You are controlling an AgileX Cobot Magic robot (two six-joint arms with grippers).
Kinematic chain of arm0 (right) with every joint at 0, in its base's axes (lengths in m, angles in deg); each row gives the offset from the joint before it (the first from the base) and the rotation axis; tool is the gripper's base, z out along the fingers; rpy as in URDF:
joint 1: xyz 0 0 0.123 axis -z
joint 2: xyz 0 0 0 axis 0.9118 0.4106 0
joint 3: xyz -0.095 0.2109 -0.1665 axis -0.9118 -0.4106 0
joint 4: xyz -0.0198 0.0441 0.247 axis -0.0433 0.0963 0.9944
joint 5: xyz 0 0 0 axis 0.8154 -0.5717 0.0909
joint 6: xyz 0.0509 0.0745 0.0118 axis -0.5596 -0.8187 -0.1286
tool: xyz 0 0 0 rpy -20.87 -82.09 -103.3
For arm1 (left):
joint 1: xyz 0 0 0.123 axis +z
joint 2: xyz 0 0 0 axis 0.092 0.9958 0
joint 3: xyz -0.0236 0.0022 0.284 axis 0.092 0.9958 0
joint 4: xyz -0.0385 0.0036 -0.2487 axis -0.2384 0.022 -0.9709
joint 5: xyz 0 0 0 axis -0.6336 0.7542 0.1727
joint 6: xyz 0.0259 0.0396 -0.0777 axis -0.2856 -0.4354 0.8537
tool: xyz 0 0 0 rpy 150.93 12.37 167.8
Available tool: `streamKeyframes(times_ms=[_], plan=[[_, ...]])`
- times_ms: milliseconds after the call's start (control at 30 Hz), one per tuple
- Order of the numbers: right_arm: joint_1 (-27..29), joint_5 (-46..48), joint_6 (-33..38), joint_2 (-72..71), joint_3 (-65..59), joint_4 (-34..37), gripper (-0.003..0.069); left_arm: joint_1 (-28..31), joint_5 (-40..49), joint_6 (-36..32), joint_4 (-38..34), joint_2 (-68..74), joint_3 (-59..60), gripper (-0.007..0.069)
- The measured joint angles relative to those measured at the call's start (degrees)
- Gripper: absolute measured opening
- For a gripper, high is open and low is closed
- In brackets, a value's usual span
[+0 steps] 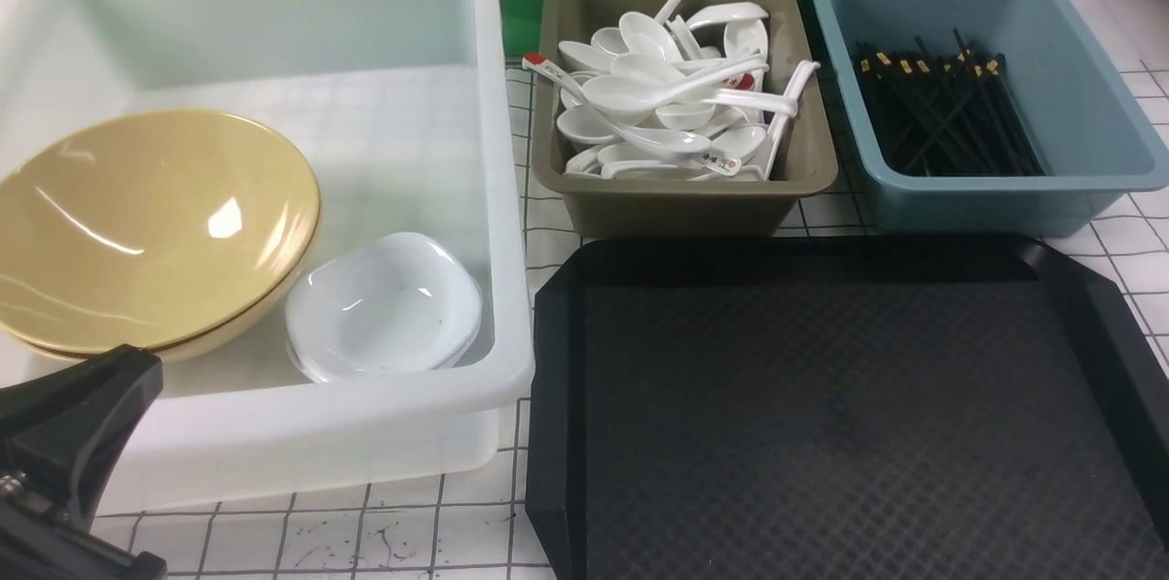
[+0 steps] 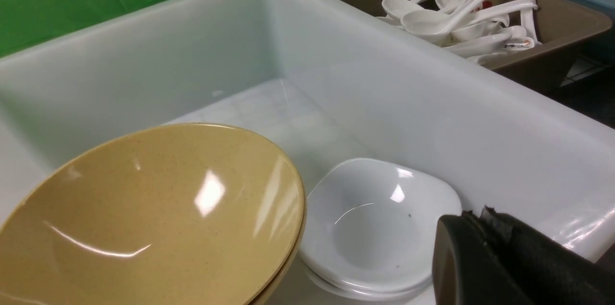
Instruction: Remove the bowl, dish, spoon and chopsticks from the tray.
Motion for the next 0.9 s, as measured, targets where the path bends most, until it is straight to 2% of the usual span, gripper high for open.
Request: streamKeyframes(times_ms=[767, 900], plan=[[0.0, 0.4, -0.1, 0.0, 0.0, 0.0, 0.0048, 0.0, -1.0, 0.0, 0.0, -1.3, 1.2, -0.0013], [0.0, 0.4, -0.1, 0.0, 0.0, 0.0, 0.0048, 3.6, -0.9, 0.2, -0.2, -9.5, 5.9, -0.0013]])
